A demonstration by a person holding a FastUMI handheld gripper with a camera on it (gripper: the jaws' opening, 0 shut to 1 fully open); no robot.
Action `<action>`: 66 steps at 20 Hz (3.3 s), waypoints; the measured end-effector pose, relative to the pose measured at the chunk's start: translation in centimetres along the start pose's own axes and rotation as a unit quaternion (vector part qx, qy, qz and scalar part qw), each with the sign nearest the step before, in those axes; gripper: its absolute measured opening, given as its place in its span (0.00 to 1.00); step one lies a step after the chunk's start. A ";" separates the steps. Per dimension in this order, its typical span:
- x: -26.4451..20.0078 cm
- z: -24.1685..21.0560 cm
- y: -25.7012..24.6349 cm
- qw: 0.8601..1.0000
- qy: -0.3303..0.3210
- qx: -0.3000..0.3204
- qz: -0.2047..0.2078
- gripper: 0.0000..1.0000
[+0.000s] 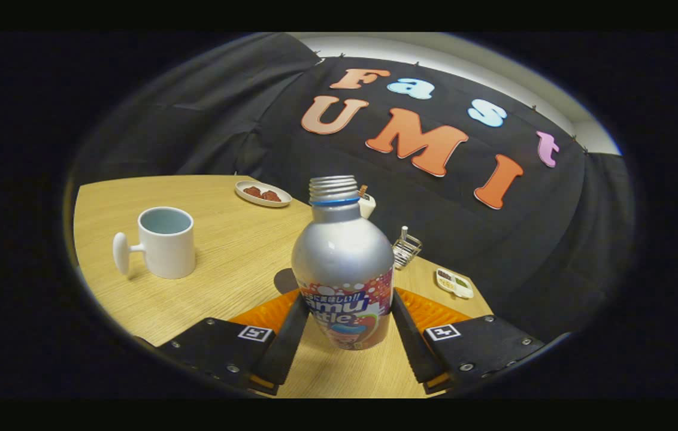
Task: Take the bottle from table, then pour the juice into the cup, finally place the bottle on the coaster
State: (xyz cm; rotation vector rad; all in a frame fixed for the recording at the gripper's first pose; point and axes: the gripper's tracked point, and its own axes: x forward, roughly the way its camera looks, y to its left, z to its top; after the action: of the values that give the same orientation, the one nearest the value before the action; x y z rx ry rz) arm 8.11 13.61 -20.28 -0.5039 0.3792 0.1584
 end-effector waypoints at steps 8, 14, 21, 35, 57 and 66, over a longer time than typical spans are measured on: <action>0.1 3.9 -0.2 0.988 -0.020 -0.151 -0.033 0.78; 0.5 5.8 1.2 0.977 -0.032 -0.206 -0.039 0.78; 1.1 6.9 2.3 0.952 -0.049 -0.297 -0.057 0.78; 0.8 8.1 4.3 0.905 -0.065 -0.414 -0.077 0.77; 2.1 9.7 5.1 0.824 -0.083 -0.552 -0.097 0.77; 1.8 10.8 4.5 0.809 -0.092 -0.570 -0.108 0.77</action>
State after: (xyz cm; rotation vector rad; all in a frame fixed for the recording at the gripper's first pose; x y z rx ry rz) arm 12.07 22.98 -14.22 -1.7111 -0.0165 0.2027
